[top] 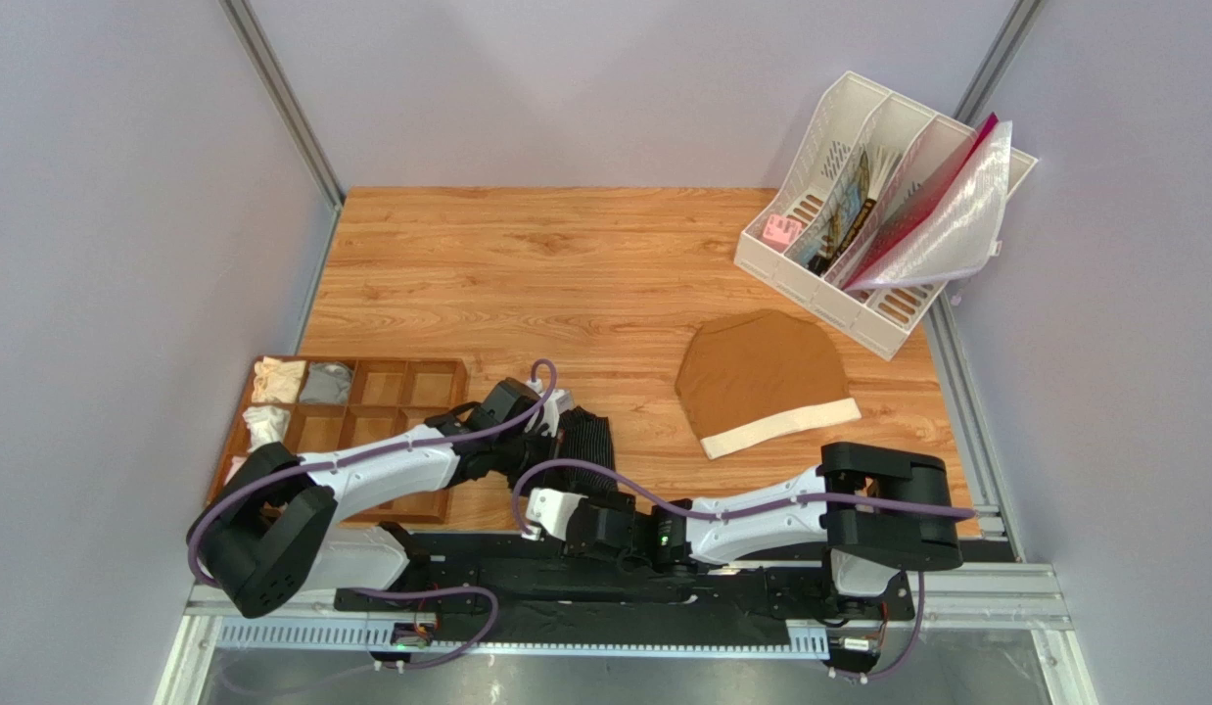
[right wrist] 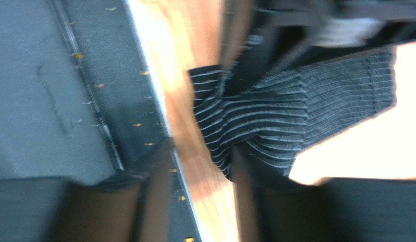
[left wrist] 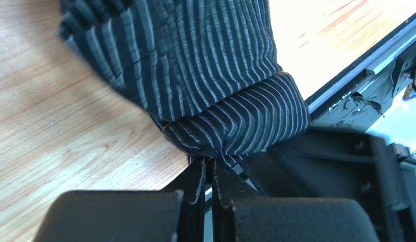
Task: Roll the underwear
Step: Roll the underwear to the center of the board.
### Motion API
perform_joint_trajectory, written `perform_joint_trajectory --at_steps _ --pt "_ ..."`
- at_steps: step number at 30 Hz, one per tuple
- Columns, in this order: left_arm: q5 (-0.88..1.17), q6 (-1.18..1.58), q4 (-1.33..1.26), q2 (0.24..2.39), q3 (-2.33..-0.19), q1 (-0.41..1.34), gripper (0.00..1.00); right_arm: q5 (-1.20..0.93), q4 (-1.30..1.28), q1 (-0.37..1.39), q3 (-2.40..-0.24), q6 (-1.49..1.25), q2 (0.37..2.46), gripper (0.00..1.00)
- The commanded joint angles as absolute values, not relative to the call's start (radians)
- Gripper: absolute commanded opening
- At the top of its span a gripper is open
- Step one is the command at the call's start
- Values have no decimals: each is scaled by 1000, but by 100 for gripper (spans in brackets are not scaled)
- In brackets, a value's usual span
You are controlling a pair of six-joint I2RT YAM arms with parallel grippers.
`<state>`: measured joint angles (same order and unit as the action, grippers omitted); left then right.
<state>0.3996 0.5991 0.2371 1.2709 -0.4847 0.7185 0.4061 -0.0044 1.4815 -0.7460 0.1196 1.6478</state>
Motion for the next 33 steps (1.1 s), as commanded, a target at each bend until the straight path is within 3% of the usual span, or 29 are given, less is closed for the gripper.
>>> perform_joint_trajectory --at_steps 1,2,7,12,14,15,19,22,33 --pt "439 589 268 1281 -466 733 0 365 37 1457 -759 110 1698 28" --pt "439 591 270 1275 -466 733 0 353 29 1456 -762 107 1694 18" --pt "423 609 287 1238 -453 735 0 276 -49 1454 -788 71 1692 0" --pt "414 646 293 1172 -419 733 4 218 -103 1453 -799 26 1687 0" --pt "399 666 298 1131 -413 733 20 196 -107 1448 -793 6 1680 0" --pt "391 672 301 1115 -407 733 35 171 -107 1444 -790 -26 1666 0" --pt "338 695 321 1027 -396 733 54 120 -95 1416 -772 -78 1626 0" --pt "285 715 331 974 -387 733 58 69 -86 1384 -764 -109 1608 0" --pt "258 750 187 836 -318 733 58 -75 -37 1296 -716 -153 1569 0"
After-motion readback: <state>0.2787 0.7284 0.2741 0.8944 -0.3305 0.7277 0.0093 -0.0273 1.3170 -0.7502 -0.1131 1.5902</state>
